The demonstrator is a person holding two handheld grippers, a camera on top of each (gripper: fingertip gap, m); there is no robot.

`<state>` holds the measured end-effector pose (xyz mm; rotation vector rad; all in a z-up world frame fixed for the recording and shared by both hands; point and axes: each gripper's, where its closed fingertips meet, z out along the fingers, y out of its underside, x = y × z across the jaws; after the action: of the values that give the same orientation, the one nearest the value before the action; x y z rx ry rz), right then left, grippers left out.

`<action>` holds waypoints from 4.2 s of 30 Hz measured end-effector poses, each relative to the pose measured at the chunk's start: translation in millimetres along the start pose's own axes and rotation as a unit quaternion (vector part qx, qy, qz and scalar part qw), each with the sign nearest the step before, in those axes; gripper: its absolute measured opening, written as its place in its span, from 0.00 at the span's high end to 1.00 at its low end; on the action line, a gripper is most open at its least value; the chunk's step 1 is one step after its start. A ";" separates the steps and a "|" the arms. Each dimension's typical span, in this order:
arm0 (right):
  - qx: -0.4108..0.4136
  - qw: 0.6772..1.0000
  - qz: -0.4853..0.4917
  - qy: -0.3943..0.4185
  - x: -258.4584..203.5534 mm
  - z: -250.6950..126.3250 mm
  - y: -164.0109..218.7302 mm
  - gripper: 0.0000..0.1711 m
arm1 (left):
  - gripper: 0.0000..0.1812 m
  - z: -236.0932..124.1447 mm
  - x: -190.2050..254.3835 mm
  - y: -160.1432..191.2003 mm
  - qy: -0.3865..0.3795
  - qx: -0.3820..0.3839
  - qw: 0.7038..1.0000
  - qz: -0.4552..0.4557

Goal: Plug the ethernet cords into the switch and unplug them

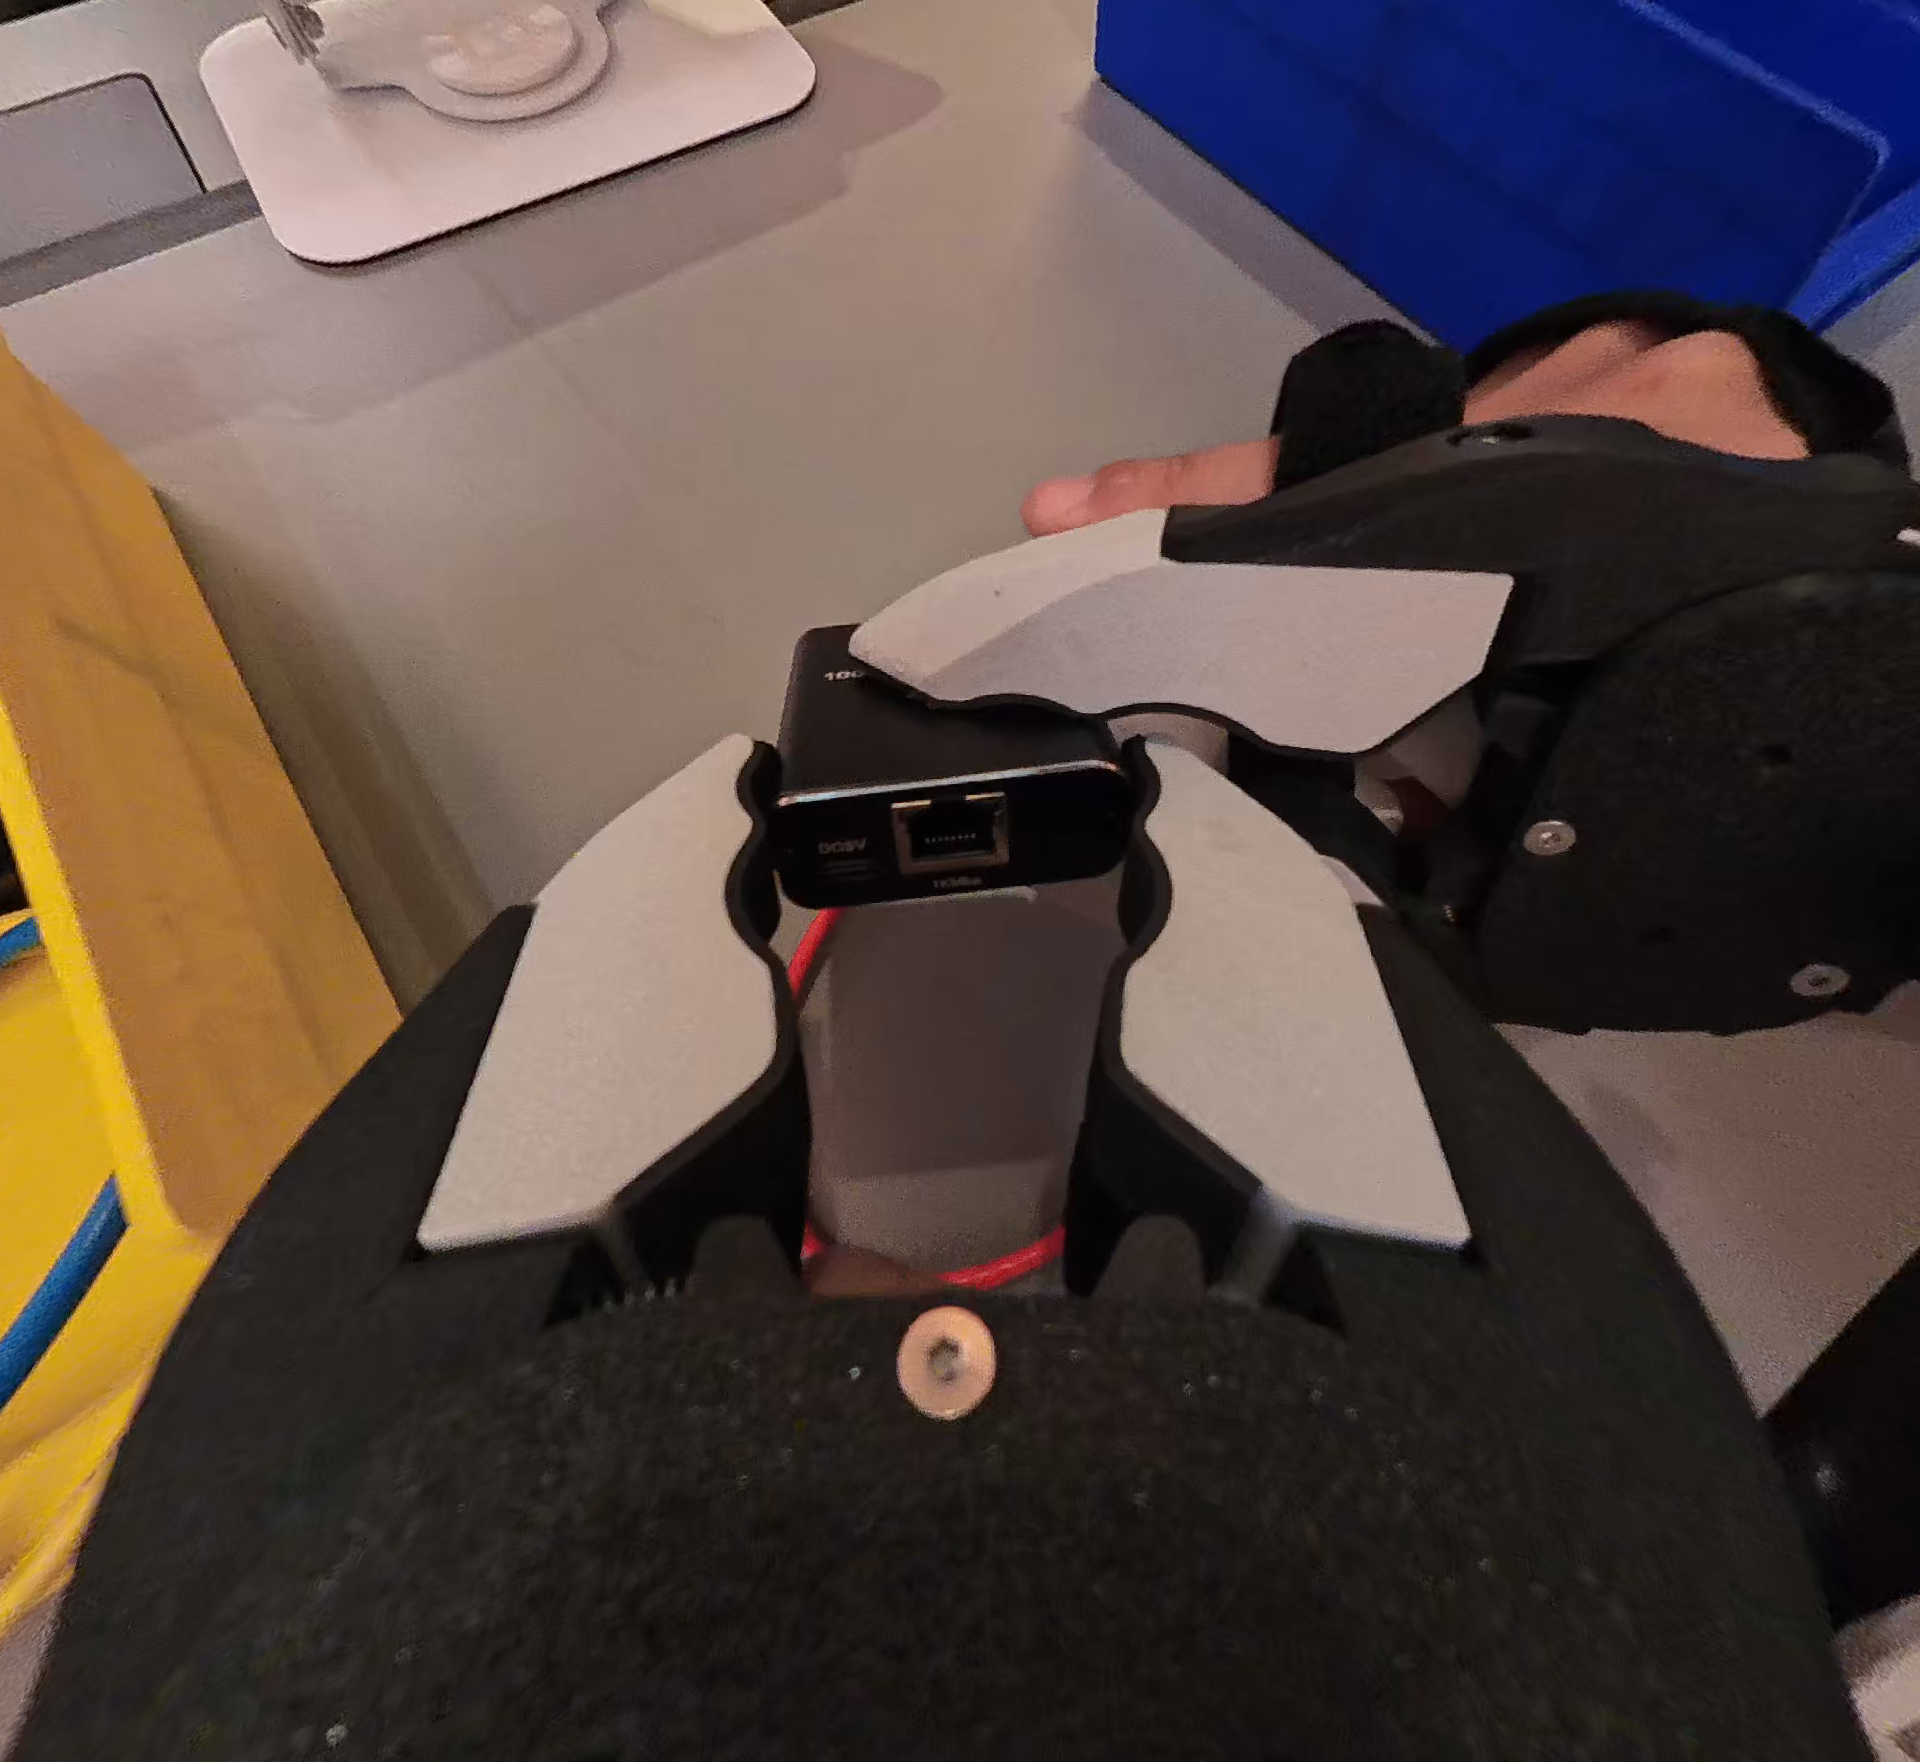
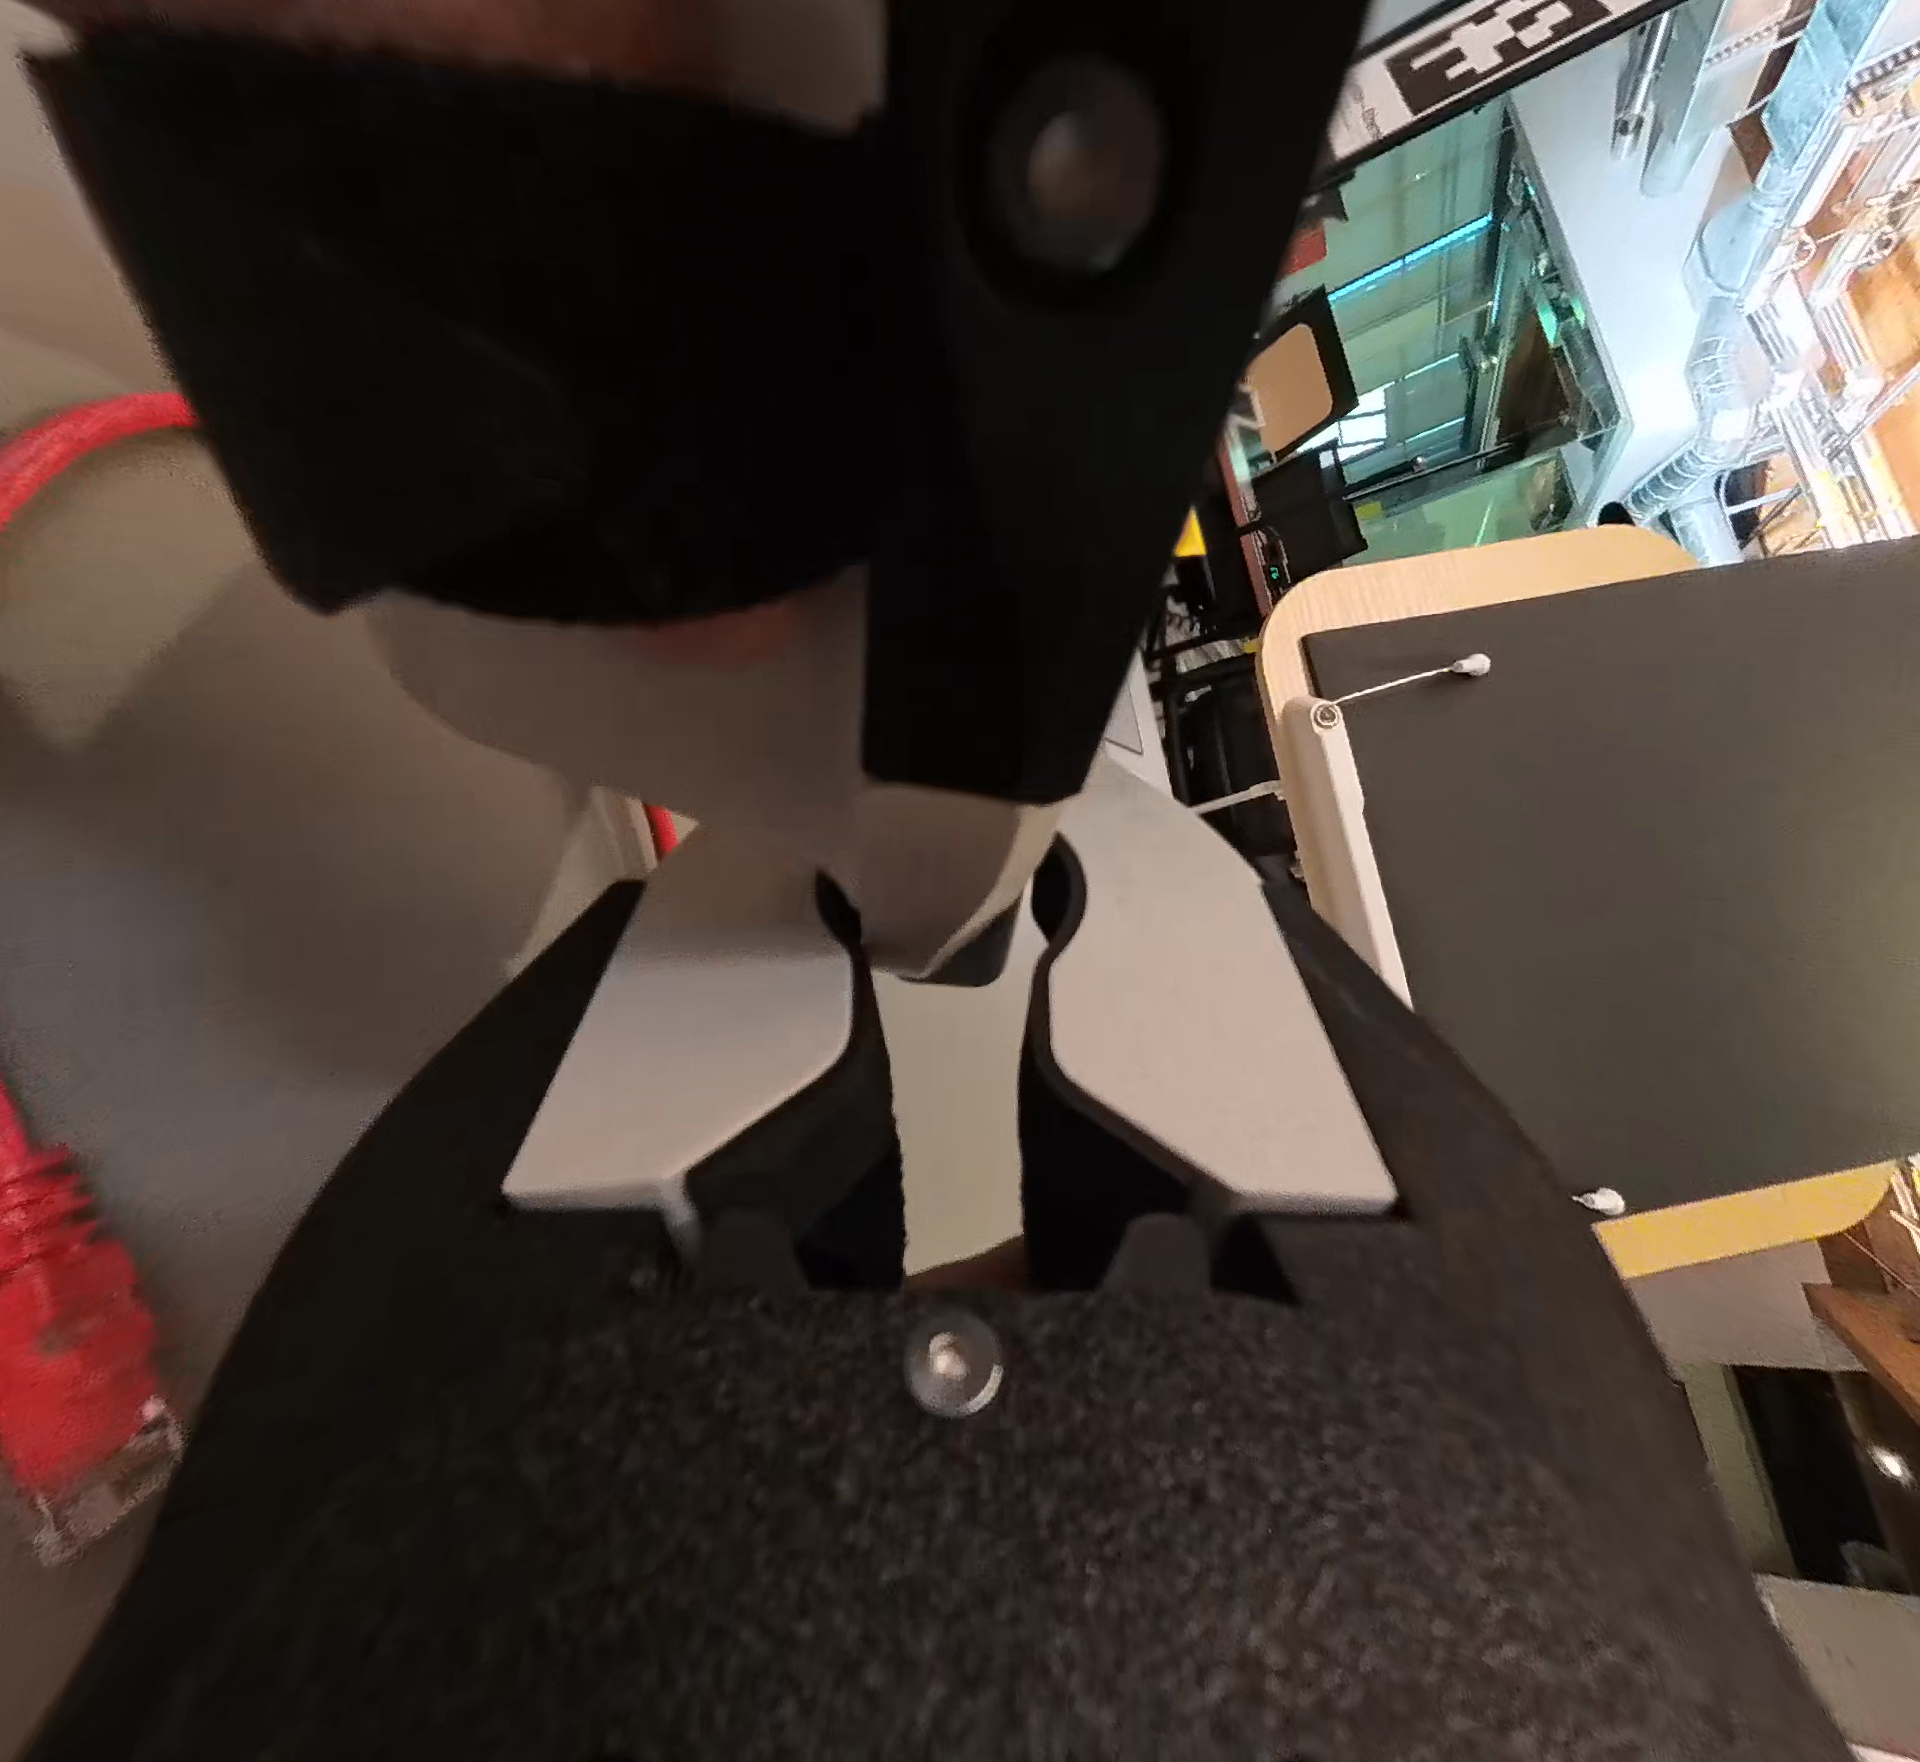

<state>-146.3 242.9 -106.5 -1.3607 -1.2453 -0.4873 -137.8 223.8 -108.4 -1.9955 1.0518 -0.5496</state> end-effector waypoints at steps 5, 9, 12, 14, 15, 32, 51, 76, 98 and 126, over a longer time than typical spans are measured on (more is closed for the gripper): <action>-0.002 0.997 -0.025 0.076 35.0 -4.9 22.9 0.84 | 0.71 -17.1 6.1 -20.3 0.075 0.046 0.996 -0.019; -0.003 0.987 0.036 0.159 84.8 -16.5 68.7 0.85 | 0.74 -40.2 -18.8 -26.3 0.070 0.083 0.994 -0.006; 0.023 0.978 0.058 0.197 91.0 -18.1 75.4 0.85 | 0.76 -27.7 3.9 7.2 0.127 0.003 0.991 0.045; 0.033 0.978 0.044 0.202 82.8 -13.0 75.9 0.85 | 0.76 -11.0 11.3 27.0 0.106 -0.041 0.989 0.100; 0.034 0.979 0.033 0.200 78.3 -9.4 77.0 0.85 | 0.77 -2.3 15.0 34.0 0.095 -0.056 0.985 0.131; 0.055 0.990 0.059 0.117 56.4 4.5 78.3 0.84 | 0.96 47.9 -32.9 69.6 -0.029 -0.127 0.991 0.043; -0.043 0.993 -0.064 0.094 33.2 8.2 48.7 0.85 | 0.98 -37.1 -13.5 18.5 -0.014 -0.038 0.997 0.063; -0.109 0.975 -0.179 0.076 -5.7 20.1 36.7 0.85 | 0.98 -26.0 -11.8 45.1 0.076 -0.074 0.993 -0.059; -0.051 0.988 -0.131 0.070 -12.1 22.2 37.2 0.85 | 0.98 -14.2 -17.4 42.5 0.012 -0.014 1.000 -0.008; -0.021 0.991 -0.128 0.025 -30.1 22.8 28.3 0.85 | 0.98 -3.4 -11.7 60.2 0.052 -0.038 0.997 0.042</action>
<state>-140.8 258.6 -150.7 -1.2214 -1.3821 -0.7242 -175.7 211.7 -155.2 -1.9968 1.2314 -0.5817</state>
